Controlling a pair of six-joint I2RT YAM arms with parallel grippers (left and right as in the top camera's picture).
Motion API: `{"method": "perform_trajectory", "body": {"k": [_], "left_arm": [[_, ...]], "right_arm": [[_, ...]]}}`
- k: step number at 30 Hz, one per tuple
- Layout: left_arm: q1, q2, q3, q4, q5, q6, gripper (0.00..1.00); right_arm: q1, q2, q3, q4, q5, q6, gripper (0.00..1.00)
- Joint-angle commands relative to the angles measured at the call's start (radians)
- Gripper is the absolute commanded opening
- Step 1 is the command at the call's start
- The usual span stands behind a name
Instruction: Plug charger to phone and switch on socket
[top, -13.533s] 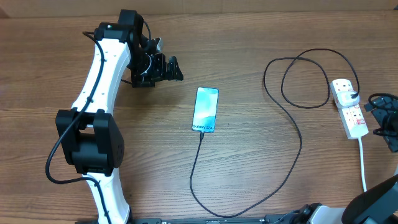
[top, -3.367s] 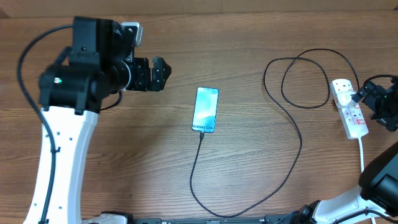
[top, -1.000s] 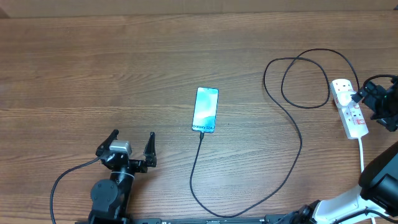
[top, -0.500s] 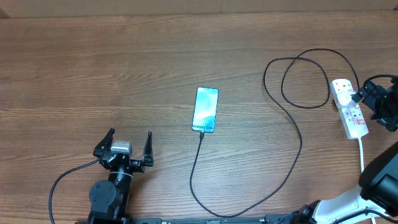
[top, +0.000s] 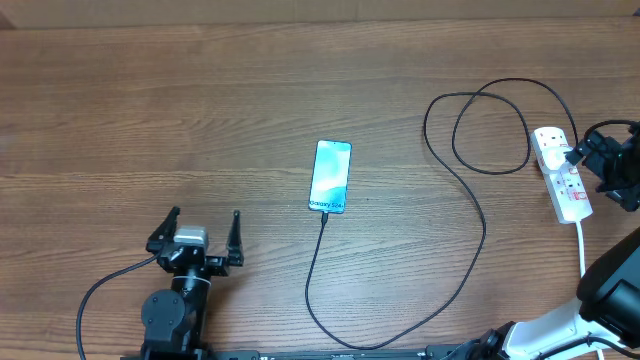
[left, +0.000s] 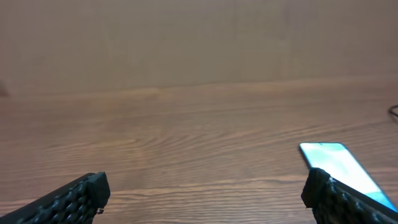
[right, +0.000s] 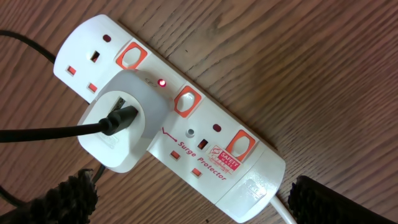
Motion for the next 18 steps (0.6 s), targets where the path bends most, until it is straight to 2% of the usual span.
{"method": "perform_trajectory", "body": {"k": [1,18], "left_arm": [[0.047,-0.013,-0.003,0.002,-0.006,0.022,1.0],[0.064,-0.012,-0.003,0.002,-0.006,0.022,1.0]], "right_arm": [[-0.002,-0.007,-0.004,0.005,0.003,-0.004,1.0],[-0.002,-0.006,-0.004,0.005,0.003,-0.004,1.0]]}}
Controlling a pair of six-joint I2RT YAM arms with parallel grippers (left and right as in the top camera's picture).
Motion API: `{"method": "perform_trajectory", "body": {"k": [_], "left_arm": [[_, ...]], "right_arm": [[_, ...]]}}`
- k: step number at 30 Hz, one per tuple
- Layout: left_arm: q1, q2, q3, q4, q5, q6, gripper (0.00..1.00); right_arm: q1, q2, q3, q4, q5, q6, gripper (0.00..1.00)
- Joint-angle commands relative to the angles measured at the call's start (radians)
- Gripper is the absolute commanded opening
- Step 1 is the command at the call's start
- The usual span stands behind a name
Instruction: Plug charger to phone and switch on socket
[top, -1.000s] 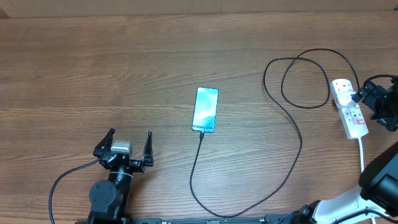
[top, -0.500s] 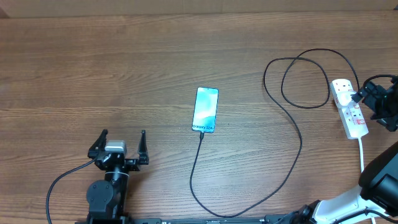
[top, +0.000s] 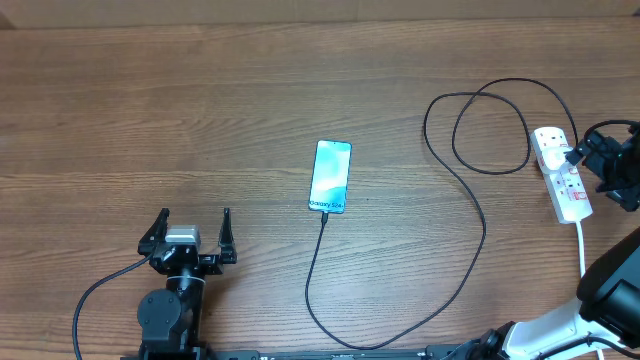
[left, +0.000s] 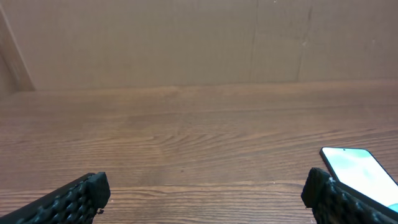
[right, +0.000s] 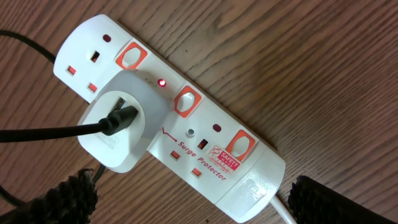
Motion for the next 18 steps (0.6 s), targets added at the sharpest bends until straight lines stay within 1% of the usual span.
{"method": "perform_trajectory", "body": {"k": [1,11,15,18], "left_arm": [[0.009,-0.012,-0.003,0.002,-0.006,0.022,1.0],[0.009,-0.012,-0.003,0.002,-0.006,0.022,1.0],[0.01,-0.012,-0.003,0.002,-0.006,0.022,1.0],[0.01,-0.012,-0.003,0.002,-0.006,0.022,1.0]], "right_arm": [[-0.002,-0.006,-0.004,0.006,0.003,-0.004,1.0],[-0.003,-0.039,-0.004,0.006,0.003,-0.004,1.0],[-0.003,-0.108,-0.004,0.006,0.003,-0.004,1.0],[-0.003,-0.199,-0.004,0.006,0.003,-0.004,1.0]]}}
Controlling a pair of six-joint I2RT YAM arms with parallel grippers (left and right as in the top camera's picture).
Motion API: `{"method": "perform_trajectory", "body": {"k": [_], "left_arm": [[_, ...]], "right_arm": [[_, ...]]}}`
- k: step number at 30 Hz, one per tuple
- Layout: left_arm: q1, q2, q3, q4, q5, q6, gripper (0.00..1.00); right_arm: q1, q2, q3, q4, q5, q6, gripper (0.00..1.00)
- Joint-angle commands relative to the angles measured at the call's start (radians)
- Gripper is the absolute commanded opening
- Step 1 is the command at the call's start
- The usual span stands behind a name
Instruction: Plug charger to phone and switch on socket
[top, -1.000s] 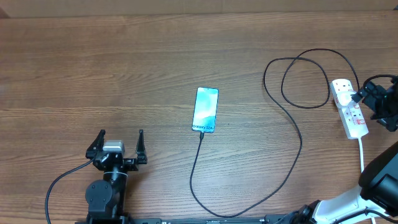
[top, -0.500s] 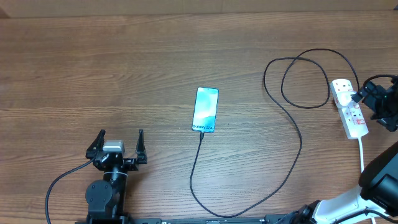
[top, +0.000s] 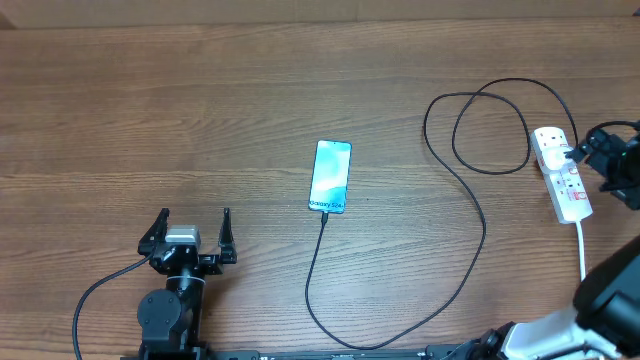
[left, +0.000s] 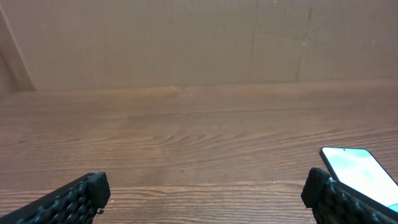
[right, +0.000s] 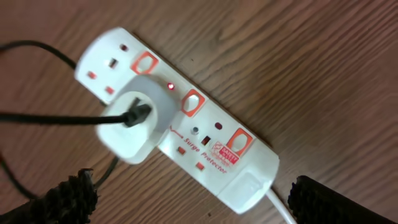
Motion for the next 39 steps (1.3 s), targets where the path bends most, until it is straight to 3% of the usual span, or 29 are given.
{"method": "perform_trajectory", "body": {"k": [1,13,31,39], "left_arm": [[0.009,-0.012,-0.003,0.002,-0.006,0.022,1.0],[0.009,-0.012,-0.003,0.002,-0.006,0.022,1.0],[0.009,-0.012,-0.003,0.002,-0.006,0.022,1.0],[0.009,-0.012,-0.003,0.002,-0.006,0.022,1.0]], "right_arm": [[-0.003,-0.159,0.001,0.008,0.003,-0.004,1.0],[0.024,-0.393,0.001,0.007,0.003,-0.004,1.0],[0.51,-0.456,0.001,0.007,0.004,-0.004,1.0],[0.541,-0.477,0.001,-0.038,0.0,-0.007,1.0]]}}
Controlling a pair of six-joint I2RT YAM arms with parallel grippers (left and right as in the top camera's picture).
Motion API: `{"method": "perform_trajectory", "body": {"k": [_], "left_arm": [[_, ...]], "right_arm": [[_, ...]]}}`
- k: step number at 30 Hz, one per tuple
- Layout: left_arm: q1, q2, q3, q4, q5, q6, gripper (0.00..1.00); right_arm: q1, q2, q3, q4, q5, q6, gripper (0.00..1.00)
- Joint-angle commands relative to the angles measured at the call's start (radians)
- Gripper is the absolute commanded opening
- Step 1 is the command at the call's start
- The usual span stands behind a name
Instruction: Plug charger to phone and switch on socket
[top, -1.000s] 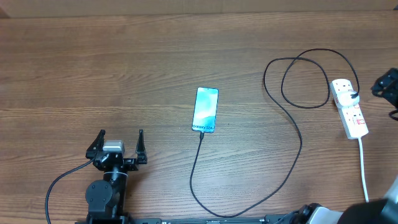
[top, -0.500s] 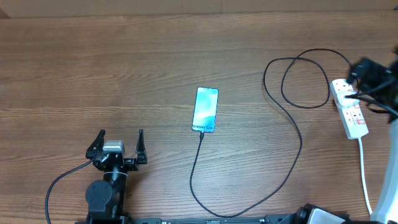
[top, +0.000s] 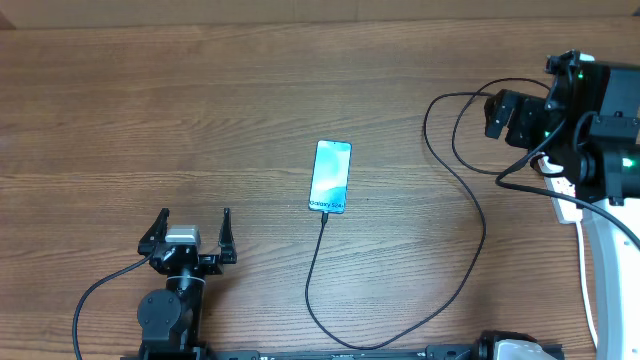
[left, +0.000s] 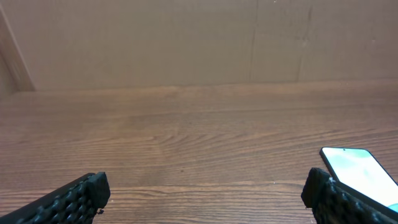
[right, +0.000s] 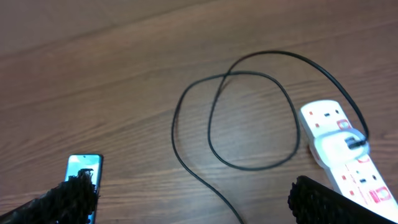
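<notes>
The phone lies screen-up and lit at mid-table, with the black charger cable plugged into its near end. The cable curls in a loop and ends at the white charger adapter seated in the white power strip. My right gripper hangs open and empty high above the cable loop, left of the strip, which my arm mostly covers in the overhead view. At the front left my left gripper rests open and empty, with the phone to its right.
The strip's white lead runs toward the front right edge. A cardboard wall stands along the far side of the wooden table. The charger cable sweeps close to the front edge.
My right gripper was open close over the power strip. It now stands much higher and further left, with the cable loop and phone in its view. The left arm has not moved.
My right gripper hung open right over the strip, a red lamp lit beside the plugged-in adapter, and the cable was in the phone. The left gripper shifted slightly left, then stayed. The right gripper was a little higher, and is now far above the strip.
</notes>
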Motion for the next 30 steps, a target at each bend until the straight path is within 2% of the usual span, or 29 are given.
{"method": "perform_trajectory", "body": {"k": [1,5,10,13,23,30], "left_arm": [[0.009,-0.012,-0.003,0.002,-0.006,0.022,1.0],[0.009,-0.012,-0.003,0.002,-0.006,0.022,1.0],[0.009,-0.012,-0.003,0.002,-0.006,0.022,1.0],[0.009,-0.012,-0.003,0.002,-0.006,0.022,1.0],[0.009,-0.012,-0.003,0.002,-0.006,0.022,1.0],[0.01,-0.012,-0.003,0.002,-0.006,0.022,1.0]], "right_arm": [[0.003,-0.023,-0.005,-0.023,0.002,-0.026,1.0],[0.003,-0.023,-0.082,0.01,0.002,-0.079,1.0],[0.003,-0.028,-0.27,0.169,0.002,-0.083,1.0],[0.003,-0.045,-0.416,0.284,-0.013,-0.082,1.0],[0.003,-0.166,-0.947,0.821,-0.155,-0.082,1.0],[0.012,-0.285,-1.184,1.025,-0.156,-0.082,1.0]]}}
